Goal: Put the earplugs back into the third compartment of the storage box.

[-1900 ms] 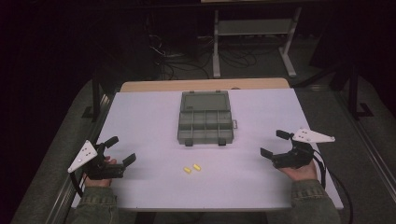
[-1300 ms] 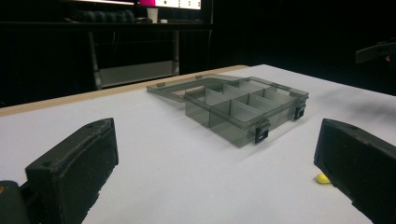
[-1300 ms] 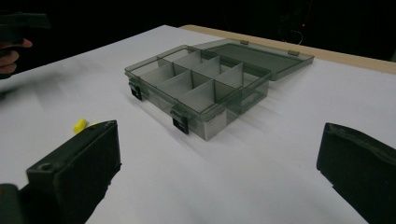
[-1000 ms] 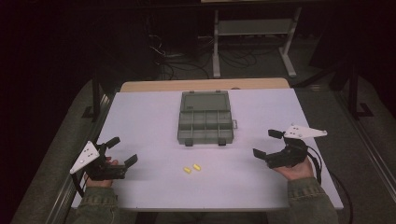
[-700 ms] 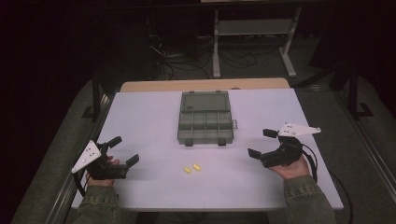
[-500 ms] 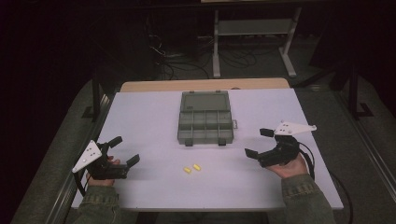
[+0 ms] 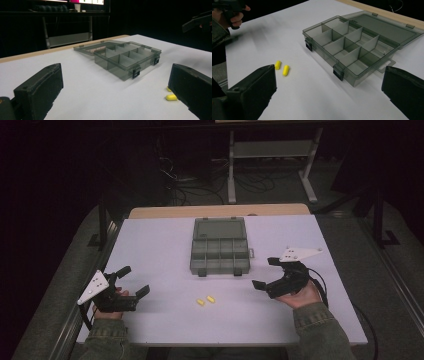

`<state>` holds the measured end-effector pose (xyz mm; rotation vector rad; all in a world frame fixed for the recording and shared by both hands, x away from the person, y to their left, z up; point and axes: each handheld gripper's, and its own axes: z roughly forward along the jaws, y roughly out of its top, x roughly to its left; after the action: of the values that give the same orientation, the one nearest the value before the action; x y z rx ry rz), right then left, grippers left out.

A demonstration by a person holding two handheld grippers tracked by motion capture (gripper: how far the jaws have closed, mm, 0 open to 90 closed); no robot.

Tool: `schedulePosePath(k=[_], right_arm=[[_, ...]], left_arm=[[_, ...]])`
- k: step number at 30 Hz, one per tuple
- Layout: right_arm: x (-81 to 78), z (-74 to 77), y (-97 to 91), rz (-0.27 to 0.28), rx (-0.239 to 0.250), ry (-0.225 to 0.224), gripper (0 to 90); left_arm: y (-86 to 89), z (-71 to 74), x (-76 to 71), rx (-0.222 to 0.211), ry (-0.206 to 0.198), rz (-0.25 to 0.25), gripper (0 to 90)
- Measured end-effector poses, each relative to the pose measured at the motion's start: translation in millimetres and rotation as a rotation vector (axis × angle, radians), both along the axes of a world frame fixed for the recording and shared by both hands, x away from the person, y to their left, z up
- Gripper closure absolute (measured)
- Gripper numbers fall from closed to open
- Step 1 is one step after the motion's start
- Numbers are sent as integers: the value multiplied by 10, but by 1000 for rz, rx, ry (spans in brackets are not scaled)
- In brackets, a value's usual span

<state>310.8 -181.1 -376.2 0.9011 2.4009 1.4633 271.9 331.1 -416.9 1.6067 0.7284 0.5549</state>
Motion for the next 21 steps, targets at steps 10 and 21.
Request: schedulePosePath(k=[10,21], right_arm=[[44,34,221,45,-33,23,0],[118,37,543,116,-100,44,0]], left_arm=[[-13,-3,7,-4,1,-6,0],[-12,-8,13,-11,8,-12,0]])
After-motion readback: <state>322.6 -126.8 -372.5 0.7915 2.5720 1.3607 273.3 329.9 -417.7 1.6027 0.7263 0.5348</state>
